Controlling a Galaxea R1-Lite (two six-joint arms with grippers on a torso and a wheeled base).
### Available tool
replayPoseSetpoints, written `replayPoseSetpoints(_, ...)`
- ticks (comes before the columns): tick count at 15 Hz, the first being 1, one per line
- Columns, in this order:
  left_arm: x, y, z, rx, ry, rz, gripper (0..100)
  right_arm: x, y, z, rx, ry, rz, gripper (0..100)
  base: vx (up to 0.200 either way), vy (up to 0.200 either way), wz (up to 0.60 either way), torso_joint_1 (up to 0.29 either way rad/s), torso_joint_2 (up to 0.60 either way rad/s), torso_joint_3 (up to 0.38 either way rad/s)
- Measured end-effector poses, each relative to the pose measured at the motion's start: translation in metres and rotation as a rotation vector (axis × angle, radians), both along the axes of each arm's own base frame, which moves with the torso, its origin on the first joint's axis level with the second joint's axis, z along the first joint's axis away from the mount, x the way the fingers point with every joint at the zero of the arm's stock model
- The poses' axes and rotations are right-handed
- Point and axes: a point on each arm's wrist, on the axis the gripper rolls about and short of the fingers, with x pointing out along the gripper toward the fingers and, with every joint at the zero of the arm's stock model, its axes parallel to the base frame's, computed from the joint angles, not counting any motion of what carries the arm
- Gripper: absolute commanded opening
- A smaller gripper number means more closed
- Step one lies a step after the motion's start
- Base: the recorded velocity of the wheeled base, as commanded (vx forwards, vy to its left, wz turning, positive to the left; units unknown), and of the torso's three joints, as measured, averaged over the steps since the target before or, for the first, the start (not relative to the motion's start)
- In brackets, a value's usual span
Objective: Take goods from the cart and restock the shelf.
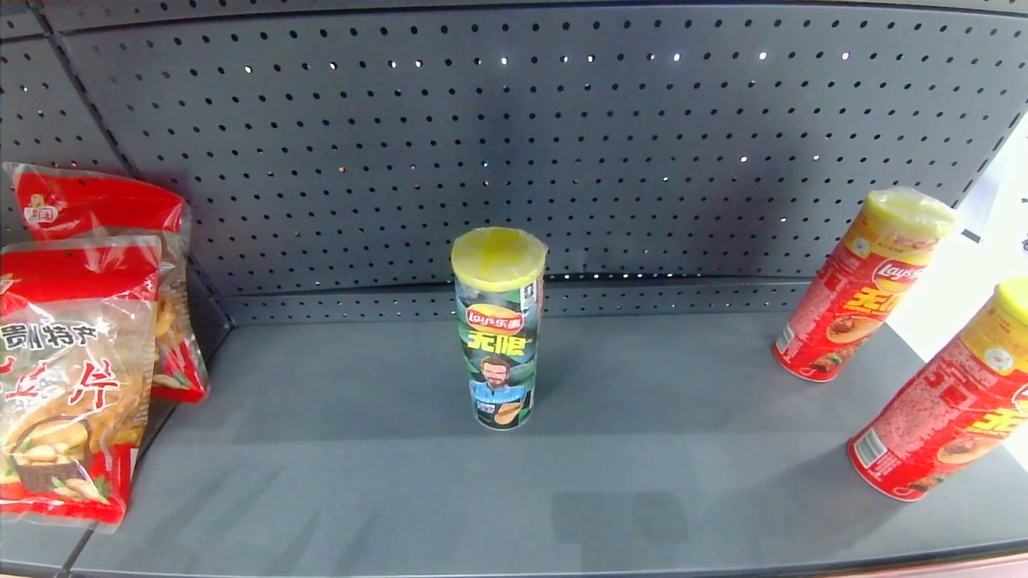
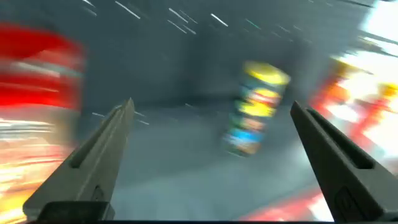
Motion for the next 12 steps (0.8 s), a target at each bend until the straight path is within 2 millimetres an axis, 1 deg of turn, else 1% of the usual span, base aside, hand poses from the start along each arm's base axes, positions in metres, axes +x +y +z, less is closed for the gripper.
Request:
replayPoseSetpoints(1, 0.013, -0.005, 0.004, 0.001, 0.048, -0.077, 100, 0.000, 0.000, 0.006, 0.005, -0.013, 0.001, 0, 0.000, 0.000, 0.00, 0.000, 0.00, 0.000)
replayPoseSetpoints(2, 0.030, -0.015, 0.006, 0.030, 0.116, -0.162, 100, 0.000, 0.000, 0.011, 0.008, -0.023, 0.002, 0, 0.000, 0.000, 0.00, 0.000, 0.00, 0.000)
replayPoseSetpoints(4, 0.059, -0.031, 0.004, 0.127, 0.184, -0.239, 100, 0.005, 0.001, 0.013, 0.006, -0.003, 0.001, 0, 0.000, 0.000, 0.00, 0.000, 0.00, 0.000)
replayPoseSetpoints(5, 0.074, -0.036, 0.003, 0.165, 0.180, -0.256, 100, 0.008, 0.001, 0.012, 0.002, 0.019, 0.001, 0, 0.000, 0.000, 0.00, 0.000, 0.00, 0.000)
replayPoseSetpoints(7, 0.115, -0.038, 0.001, 0.255, 0.100, -0.277, 100, 0.015, 0.002, 0.008, -0.007, 0.063, 0.005, 0, 0.000, 0.000, 0.00, 0.000, 0.00, 0.000)
replayPoseSetpoints(9, 0.150, -0.034, -0.004, 0.331, -0.065, -0.300, 100, 0.022, 0.004, 0.007, -0.017, 0.098, 0.017, 0, 0.000, 0.000, 0.00, 0.000, 0.00, 0.000)
replayPoseSetpoints(10, 0.164, -0.033, -0.017, 0.363, -0.120, -0.316, 100, 0.027, 0.005, 0.006, -0.031, 0.112, 0.020, 0, 0.000, 0.000, 0.00, 0.000, 0.00, 0.000)
replayPoseSetpoints(11, 0.174, -0.035, -0.028, 0.377, -0.143, -0.332, 100, 0.033, 0.006, 0.005, -0.051, 0.121, 0.022, 0, 0.000, 0.000, 0.00, 0.000, 0.00, 0.000)
replayPoseSetpoints(12, 0.180, -0.038, -0.036, 0.378, -0.149, -0.350, 100, 0.040, 0.007, 0.006, -0.073, 0.124, 0.023, 0, 0.000, 0.000, 0.00, 0.000, 0.00, 0.000)
